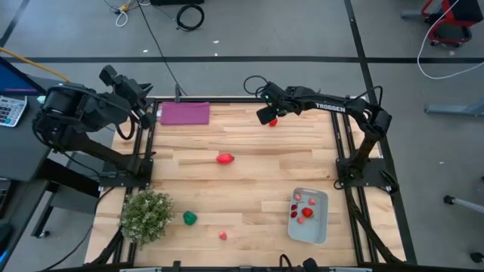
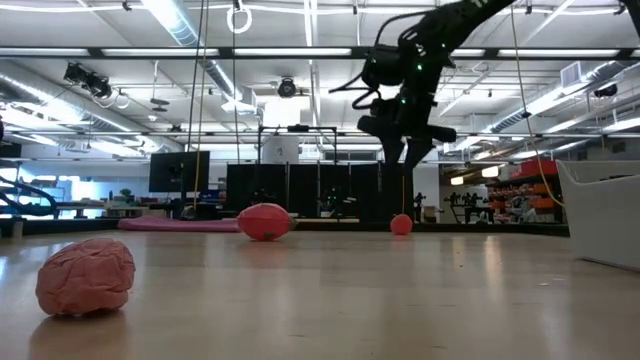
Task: Pick and placing Produce into tupperware
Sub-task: Put the red strawberry into the gray bin
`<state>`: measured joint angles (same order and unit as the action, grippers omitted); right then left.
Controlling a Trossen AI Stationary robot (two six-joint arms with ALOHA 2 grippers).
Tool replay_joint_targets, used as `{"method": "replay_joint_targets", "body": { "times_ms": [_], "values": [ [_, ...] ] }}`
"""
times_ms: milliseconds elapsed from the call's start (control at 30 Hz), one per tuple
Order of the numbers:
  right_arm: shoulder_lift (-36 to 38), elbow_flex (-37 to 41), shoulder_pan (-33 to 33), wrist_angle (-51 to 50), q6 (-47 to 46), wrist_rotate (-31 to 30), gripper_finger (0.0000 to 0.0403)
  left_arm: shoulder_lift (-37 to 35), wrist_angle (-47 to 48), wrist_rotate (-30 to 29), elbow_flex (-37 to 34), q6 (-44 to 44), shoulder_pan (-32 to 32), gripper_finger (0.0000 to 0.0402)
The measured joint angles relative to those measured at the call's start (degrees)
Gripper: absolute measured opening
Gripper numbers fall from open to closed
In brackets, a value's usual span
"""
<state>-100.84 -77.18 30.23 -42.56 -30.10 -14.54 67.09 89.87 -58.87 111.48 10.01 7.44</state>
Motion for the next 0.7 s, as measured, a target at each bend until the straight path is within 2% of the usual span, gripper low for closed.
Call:
{"method": "replay_joint_targets", "body": {
  "times_ms": [267,467,700],
  "values": [
    [-0.04,7.70,0.08,6.93,-0.35,-2.42,0.0185,0.02,0.00,0.00,0.00,-0.12,0.00,0.0020],
    [-0.02,10.98,0.14,15.48,-1.44,-1.18,0.0185,0.02,-0.01,-0.01,0.00,-0.21,0.00,0.0017],
    [0.00,13.10,0.14,17.33,-1.43,-1.46,0.0185,0.02,-0.01,0.00,0.00,-0.25,0.00,0.0026]
  ]
}}
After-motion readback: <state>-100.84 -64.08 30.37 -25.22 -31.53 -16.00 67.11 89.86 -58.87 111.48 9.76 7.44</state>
